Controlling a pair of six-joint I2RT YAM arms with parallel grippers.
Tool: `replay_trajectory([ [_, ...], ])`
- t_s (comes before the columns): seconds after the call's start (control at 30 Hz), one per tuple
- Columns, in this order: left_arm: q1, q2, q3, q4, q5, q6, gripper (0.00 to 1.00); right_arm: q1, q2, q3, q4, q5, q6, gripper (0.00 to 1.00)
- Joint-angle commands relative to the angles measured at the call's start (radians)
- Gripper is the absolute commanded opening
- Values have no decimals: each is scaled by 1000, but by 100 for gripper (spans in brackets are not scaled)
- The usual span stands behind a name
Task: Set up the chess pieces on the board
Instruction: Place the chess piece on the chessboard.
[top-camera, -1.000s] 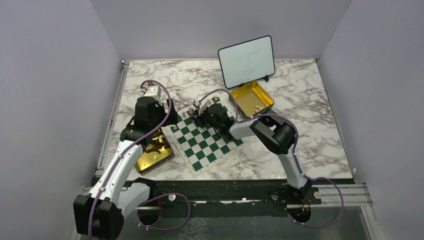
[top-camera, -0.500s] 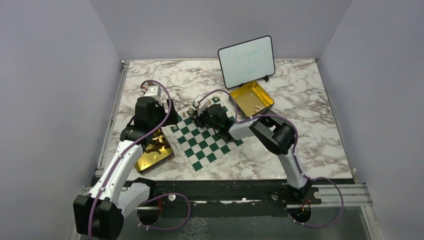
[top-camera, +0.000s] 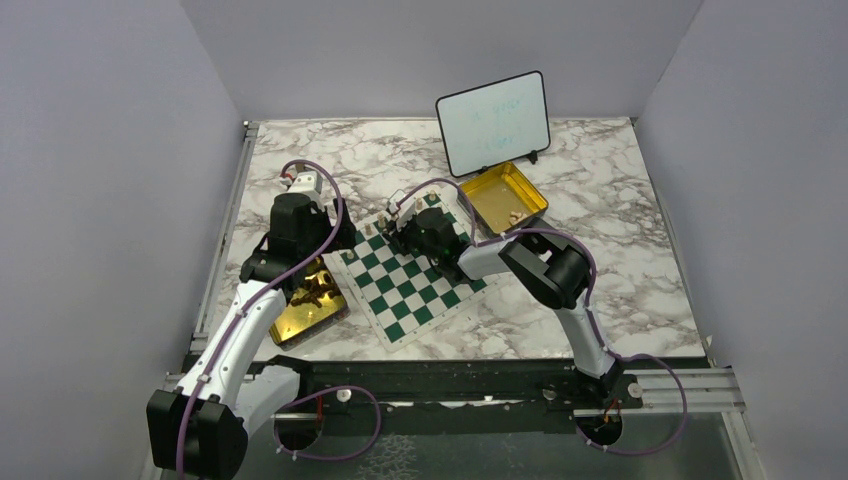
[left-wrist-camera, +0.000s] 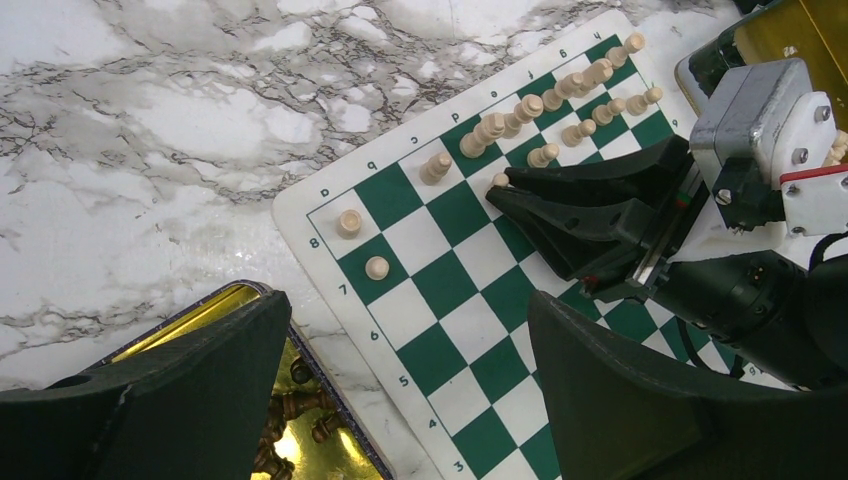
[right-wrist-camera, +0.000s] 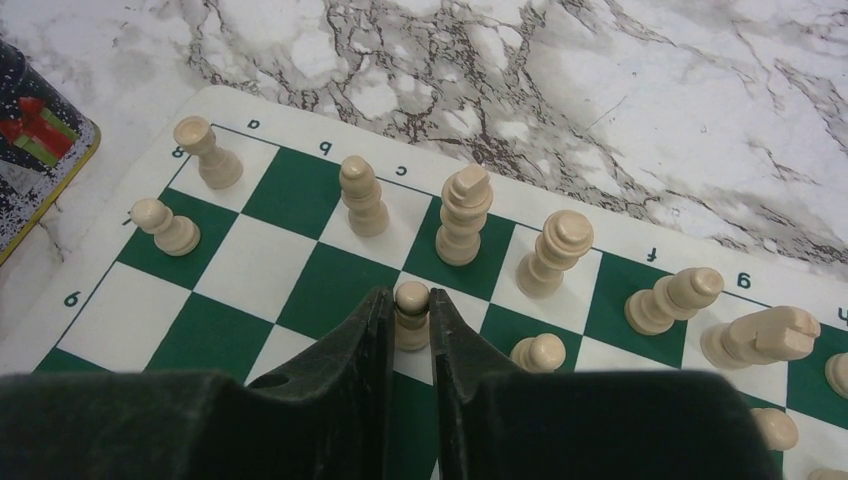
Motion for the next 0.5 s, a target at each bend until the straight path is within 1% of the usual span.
replay_trajectory([
  [0.0,-6,-23,28,-8,-4,10,89,3,1,-14,-13,25,-19,25],
  [0.47,-7,-27,25,-4,2,10,89,4,-45,-28,-16,15,-35,32],
])
